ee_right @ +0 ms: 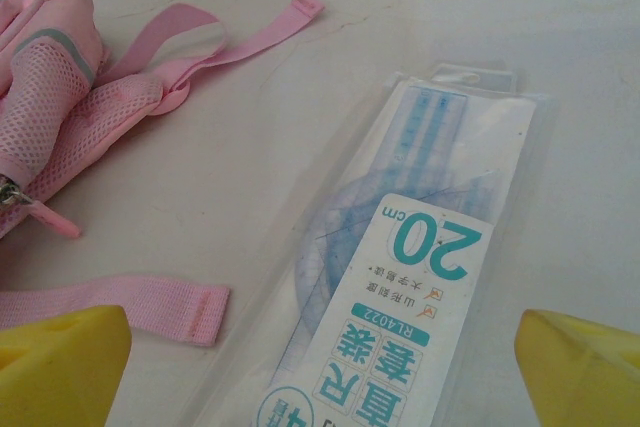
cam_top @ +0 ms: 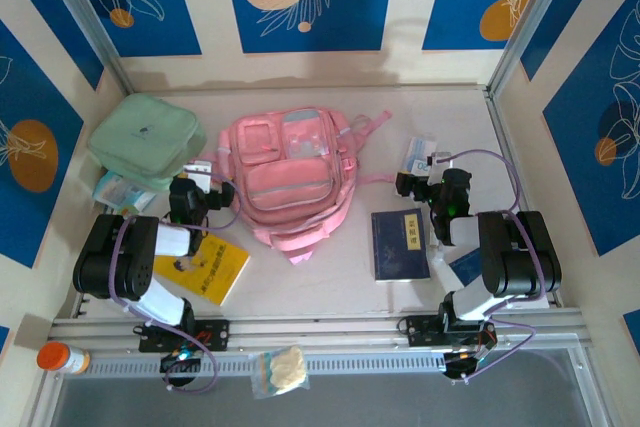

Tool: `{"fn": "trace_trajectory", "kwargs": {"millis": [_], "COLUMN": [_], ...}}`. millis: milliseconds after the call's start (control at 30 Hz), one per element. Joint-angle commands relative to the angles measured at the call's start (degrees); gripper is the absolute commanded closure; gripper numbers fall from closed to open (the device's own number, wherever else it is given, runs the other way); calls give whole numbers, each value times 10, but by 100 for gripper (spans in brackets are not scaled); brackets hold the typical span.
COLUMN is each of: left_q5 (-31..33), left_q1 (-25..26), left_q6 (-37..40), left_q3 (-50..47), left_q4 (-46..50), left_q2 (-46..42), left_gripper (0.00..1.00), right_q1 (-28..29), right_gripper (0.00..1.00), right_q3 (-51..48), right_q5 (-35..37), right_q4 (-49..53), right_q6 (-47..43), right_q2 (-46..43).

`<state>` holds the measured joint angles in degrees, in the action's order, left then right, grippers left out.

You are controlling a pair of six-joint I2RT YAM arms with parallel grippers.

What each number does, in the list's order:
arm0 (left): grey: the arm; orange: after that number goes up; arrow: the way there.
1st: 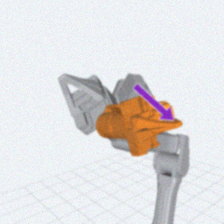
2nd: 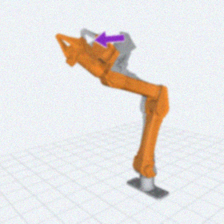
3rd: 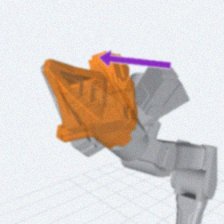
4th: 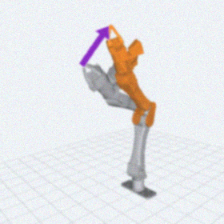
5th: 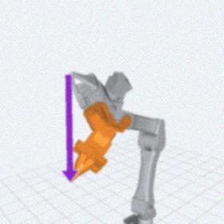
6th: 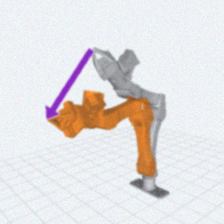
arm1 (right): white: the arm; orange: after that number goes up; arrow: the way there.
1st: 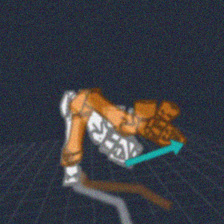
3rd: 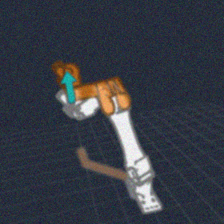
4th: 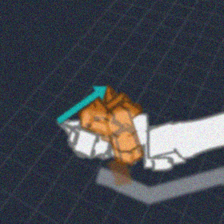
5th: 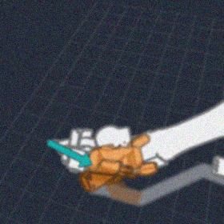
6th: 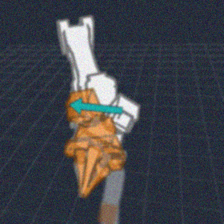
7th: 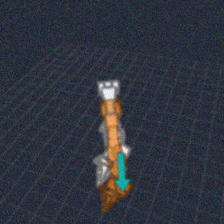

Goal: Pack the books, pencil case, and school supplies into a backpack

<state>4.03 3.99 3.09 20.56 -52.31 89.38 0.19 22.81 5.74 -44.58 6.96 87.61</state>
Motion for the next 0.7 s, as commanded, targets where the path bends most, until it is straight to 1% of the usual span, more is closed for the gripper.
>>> {"fn": "trace_trajectory", "kwargs": {"millis": [0,400,533,667], "left_q5": [-8,-13,-2,2], "left_q1": [0,0,0,-1], "left_q6": [-5,-3,-10,-9], "left_q3": [10,6,0,-8], "left_q4": [-14,-20,-20,20], "left_q2": [3,1,-16,-79], "left_gripper": [1,1,0,1], "right_q1": [-1,-1,3,0], "right_gripper": [1,1,1,1], "right_q3": [11,11,37,75], "right_q5": [-7,-7,23,40], "right_q4": [-14,-16,57,161], "right_q6": [-11,-11,-3,21], "right_q2": [-3,-6,-37,-69]}}
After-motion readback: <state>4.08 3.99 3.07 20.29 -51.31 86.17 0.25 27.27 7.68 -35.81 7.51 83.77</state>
